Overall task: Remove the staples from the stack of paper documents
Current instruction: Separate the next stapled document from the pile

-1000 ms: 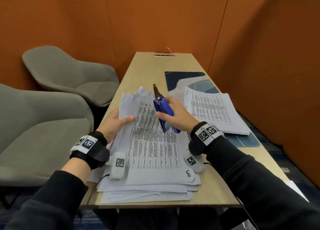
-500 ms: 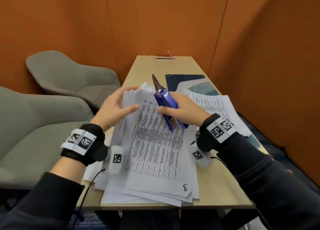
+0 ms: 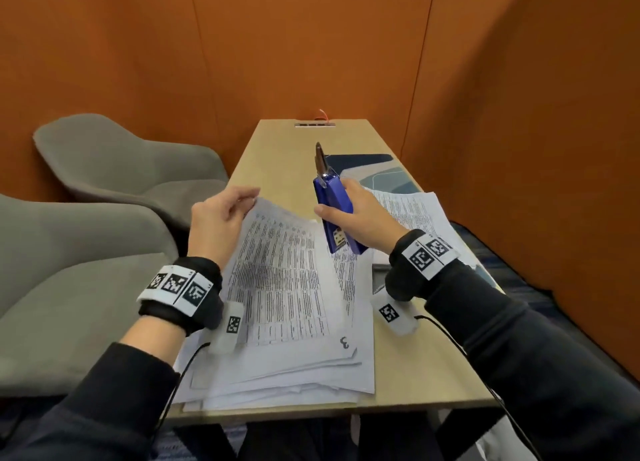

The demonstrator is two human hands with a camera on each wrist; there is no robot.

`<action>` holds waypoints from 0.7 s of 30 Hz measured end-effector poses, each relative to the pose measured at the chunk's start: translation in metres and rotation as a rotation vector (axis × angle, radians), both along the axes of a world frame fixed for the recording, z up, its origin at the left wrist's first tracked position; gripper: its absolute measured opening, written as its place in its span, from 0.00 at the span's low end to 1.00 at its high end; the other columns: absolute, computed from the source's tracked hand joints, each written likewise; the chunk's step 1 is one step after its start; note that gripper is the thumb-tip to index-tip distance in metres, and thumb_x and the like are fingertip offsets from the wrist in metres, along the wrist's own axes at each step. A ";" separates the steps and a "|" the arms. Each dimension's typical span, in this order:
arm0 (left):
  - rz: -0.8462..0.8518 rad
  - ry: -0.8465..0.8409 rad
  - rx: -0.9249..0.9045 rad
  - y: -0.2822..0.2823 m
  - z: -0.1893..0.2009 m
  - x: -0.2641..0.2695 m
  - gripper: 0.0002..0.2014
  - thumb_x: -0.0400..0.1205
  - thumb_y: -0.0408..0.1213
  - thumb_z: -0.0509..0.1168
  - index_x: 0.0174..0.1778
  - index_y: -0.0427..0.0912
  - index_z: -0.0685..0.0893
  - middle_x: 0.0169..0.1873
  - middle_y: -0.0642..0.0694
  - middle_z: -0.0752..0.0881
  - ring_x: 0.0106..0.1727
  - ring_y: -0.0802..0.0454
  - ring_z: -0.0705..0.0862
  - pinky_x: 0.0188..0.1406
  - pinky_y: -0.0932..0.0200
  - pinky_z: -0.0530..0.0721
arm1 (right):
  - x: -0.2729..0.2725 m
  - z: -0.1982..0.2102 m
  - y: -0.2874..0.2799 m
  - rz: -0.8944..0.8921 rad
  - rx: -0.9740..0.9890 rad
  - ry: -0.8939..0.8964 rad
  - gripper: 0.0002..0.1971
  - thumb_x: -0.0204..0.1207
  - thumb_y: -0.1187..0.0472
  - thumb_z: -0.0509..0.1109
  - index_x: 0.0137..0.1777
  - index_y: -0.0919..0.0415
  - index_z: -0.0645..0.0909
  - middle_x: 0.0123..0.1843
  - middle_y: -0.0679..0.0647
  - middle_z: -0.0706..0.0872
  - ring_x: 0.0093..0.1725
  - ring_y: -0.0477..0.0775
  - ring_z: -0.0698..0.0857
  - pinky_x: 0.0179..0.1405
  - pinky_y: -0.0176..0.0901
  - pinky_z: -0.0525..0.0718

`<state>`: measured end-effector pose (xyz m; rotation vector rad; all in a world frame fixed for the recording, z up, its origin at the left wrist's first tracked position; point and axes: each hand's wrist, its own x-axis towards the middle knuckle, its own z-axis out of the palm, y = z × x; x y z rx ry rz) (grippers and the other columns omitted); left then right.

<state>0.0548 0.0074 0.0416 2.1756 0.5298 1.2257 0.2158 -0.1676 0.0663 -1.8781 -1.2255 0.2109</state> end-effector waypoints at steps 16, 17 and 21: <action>-0.280 -0.257 -0.455 -0.020 0.061 0.018 0.06 0.82 0.27 0.66 0.48 0.40 0.88 0.43 0.48 0.90 0.46 0.54 0.86 0.58 0.48 0.84 | 0.022 -0.016 -0.054 -0.004 0.424 1.001 0.12 0.84 0.58 0.63 0.57 0.62 0.85 0.51 0.58 0.92 0.47 0.57 0.91 0.49 0.51 0.91; -0.278 -0.253 -0.525 -0.019 0.058 0.022 0.06 0.82 0.28 0.65 0.50 0.40 0.87 0.43 0.49 0.90 0.46 0.54 0.86 0.58 0.48 0.83 | 0.025 -0.013 -0.058 -0.032 0.423 0.991 0.12 0.84 0.57 0.64 0.57 0.61 0.85 0.52 0.59 0.91 0.49 0.58 0.91 0.51 0.52 0.90; -0.520 -0.038 -0.902 -0.021 0.043 0.042 0.26 0.82 0.58 0.60 0.68 0.44 0.80 0.61 0.43 0.86 0.59 0.44 0.85 0.62 0.44 0.80 | 0.048 0.005 -0.080 -0.184 0.254 0.896 0.19 0.80 0.53 0.70 0.65 0.64 0.83 0.59 0.59 0.90 0.55 0.61 0.89 0.58 0.53 0.88</action>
